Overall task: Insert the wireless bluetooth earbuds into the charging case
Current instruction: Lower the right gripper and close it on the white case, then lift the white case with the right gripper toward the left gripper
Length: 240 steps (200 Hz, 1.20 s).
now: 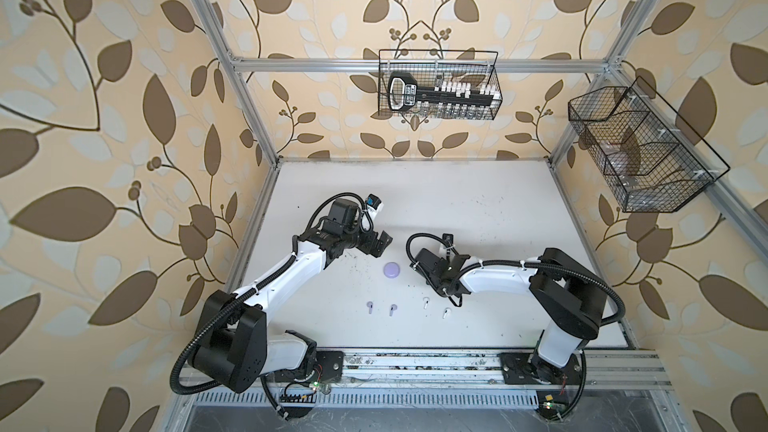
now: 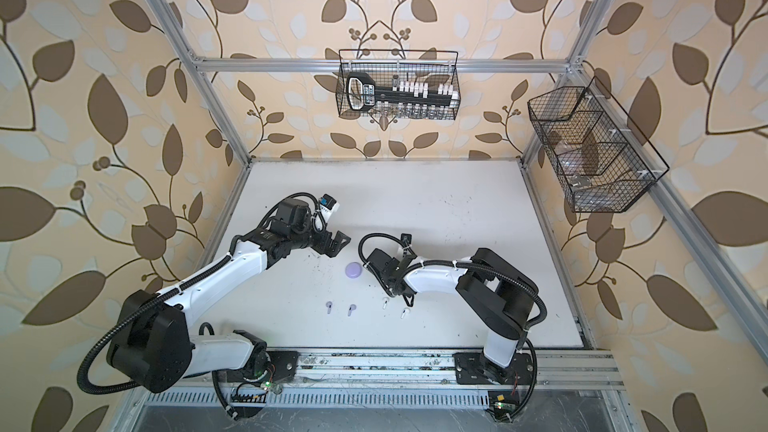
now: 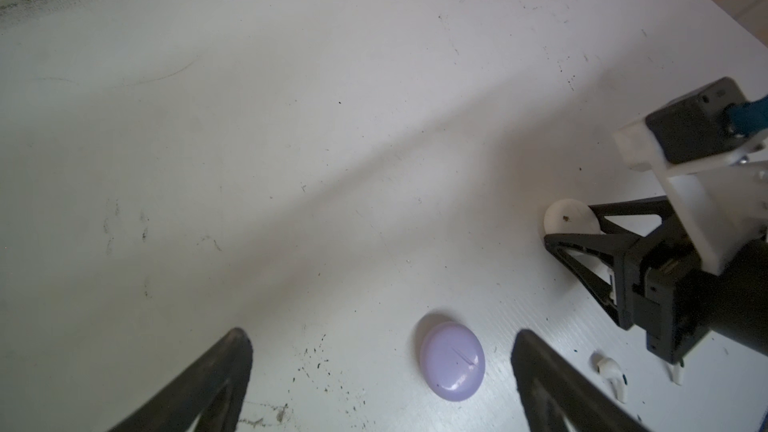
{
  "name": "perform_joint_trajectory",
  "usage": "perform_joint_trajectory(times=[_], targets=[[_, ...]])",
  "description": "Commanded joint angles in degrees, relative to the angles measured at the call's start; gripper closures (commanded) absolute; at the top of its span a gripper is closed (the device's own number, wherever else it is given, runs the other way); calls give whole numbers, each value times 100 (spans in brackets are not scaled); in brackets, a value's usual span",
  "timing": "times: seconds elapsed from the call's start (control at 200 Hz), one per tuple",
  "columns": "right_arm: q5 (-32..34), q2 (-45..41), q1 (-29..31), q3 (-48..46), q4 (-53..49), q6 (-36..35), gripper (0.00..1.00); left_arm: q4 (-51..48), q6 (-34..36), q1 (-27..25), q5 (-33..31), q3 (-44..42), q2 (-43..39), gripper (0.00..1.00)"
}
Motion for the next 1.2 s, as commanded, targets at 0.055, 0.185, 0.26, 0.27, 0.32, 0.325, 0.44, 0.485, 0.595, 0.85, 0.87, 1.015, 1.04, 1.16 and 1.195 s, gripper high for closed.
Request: perform_joint_trajectory(times=[0.055,0.185,0.26,0.27,0.32,0.325,0.44,0.485,0.595,0.85,0.87,1.015,1.04,1.16,1.195], targets=[[-175,-40,45,-209,207,-172,53,-75,111,-14,-32,114,-68,1],[-158,-235,106,-375,547,-449,57,-160,111,-14,-45,171,-81,1],[-148,-362,129,-492,752,-623,57,-215,129,-14,-34,198,-94,1],[-142,-377,133,-506,783,-649,57,-217,129,-14,-34,205,-97,1],[-142,-455,147,-580,933,-799,57,-234,129,-14,-14,207,-120,1],[-141,-464,146,-586,945,-816,57,-233,133,-14,-11,207,-122,1],[-110,-657,226,-723,1284,-1199,58,-304,103,-14,53,264,-115,1],[-88,-741,259,-773,1423,-1351,57,-336,89,-14,83,292,-104,1],[56,-1003,370,-961,1829,-1754,57,-437,105,-14,173,360,-80,1],[388,-1727,791,-1444,2877,-2857,57,-854,137,-14,434,682,-80,2],[416,-1772,825,-1476,2939,-2913,57,-891,138,-14,468,709,-80,2],[462,-2075,990,-1670,3422,-3282,56,-1308,220,-14,886,994,-43,3],[466,-2114,1019,-1685,3485,-3331,56,-1421,255,-14,985,1076,-26,3],[528,-2218,1153,-1705,3679,-3515,55,-2001,400,-14,1575,1464,96,5],[574,-2218,1188,-1671,3675,-3542,55,-2187,474,-14,1804,1572,143,5]])
